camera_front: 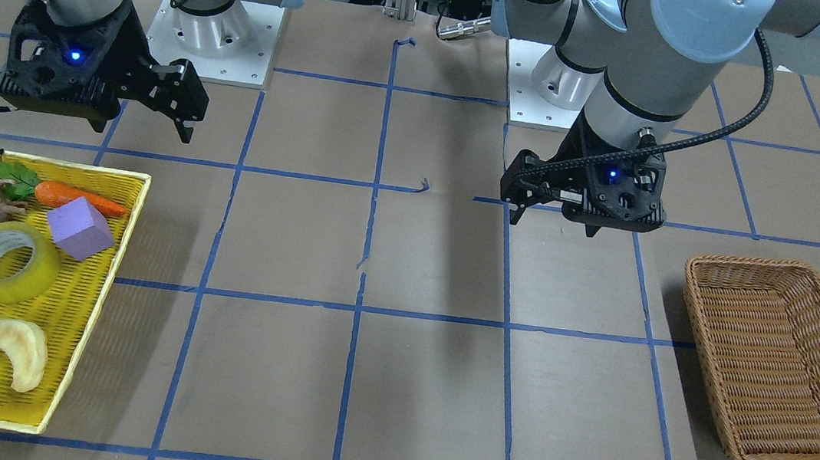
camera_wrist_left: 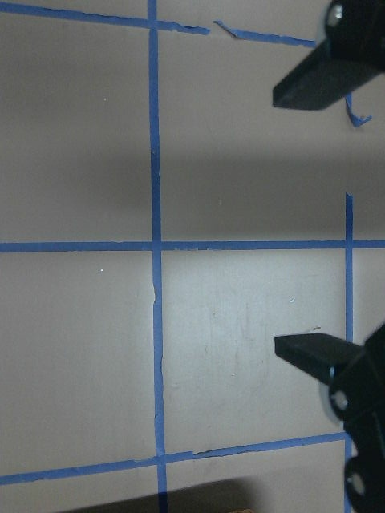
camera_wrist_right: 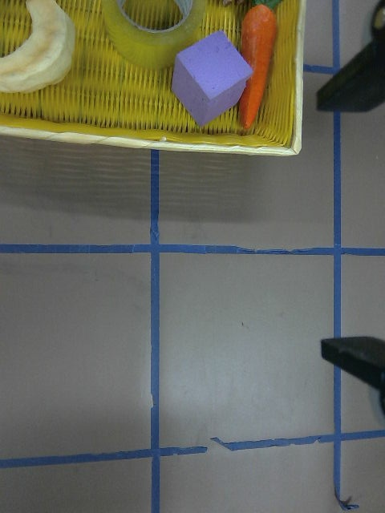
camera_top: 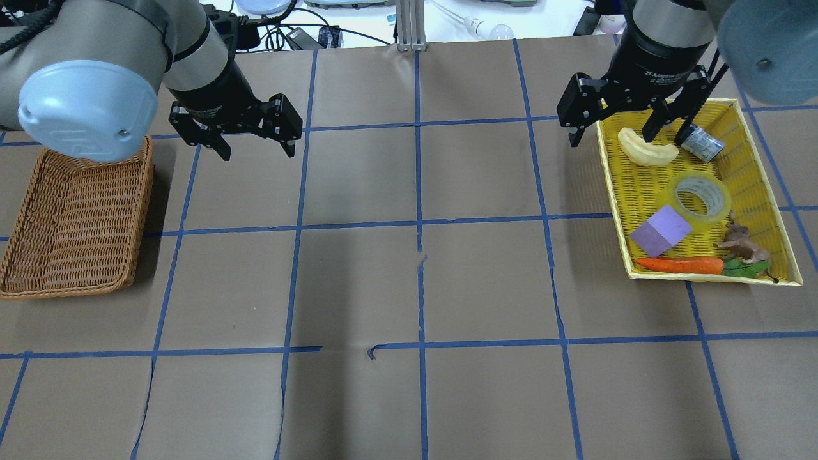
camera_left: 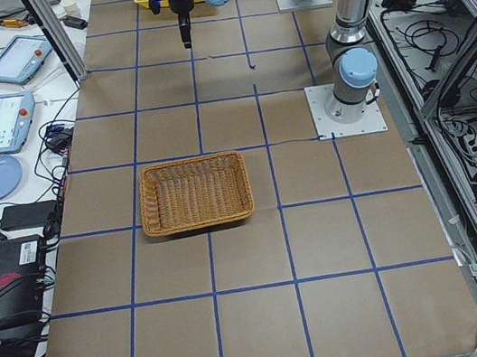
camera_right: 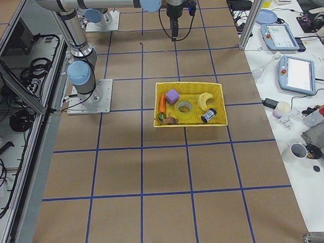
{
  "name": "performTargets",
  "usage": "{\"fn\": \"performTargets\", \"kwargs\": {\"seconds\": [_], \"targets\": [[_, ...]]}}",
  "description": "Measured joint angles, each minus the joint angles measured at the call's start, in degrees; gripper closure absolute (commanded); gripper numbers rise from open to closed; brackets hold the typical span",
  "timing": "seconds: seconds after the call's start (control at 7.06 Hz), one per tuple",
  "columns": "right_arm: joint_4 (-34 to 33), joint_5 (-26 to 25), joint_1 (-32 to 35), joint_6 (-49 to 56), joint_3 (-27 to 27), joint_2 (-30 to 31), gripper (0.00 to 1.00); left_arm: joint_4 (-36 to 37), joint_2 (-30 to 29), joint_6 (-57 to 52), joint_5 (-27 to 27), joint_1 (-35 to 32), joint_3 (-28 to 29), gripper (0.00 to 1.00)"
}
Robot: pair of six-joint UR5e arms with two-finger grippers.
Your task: Transfer tape with both arms
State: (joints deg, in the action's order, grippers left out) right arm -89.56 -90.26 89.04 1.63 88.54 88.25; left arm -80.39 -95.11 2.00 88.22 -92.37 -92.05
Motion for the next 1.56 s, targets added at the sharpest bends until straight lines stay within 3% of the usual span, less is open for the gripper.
{"fn": "performTargets", "kwargs": {"seconds": [0.99,1.56], "targets": [[-0.1,-0.1,-3.0,3.4,-0.5,-0.4,0.0,0.2,0.2,-0.1,0.1,0.0,-0.3,0.0],[0.9,-0.1,-10.1,19.2,-4.0,-4.3,0.0,0.1,0.3,-0.1,0.1,0.0,-0.3,0.0]]}}
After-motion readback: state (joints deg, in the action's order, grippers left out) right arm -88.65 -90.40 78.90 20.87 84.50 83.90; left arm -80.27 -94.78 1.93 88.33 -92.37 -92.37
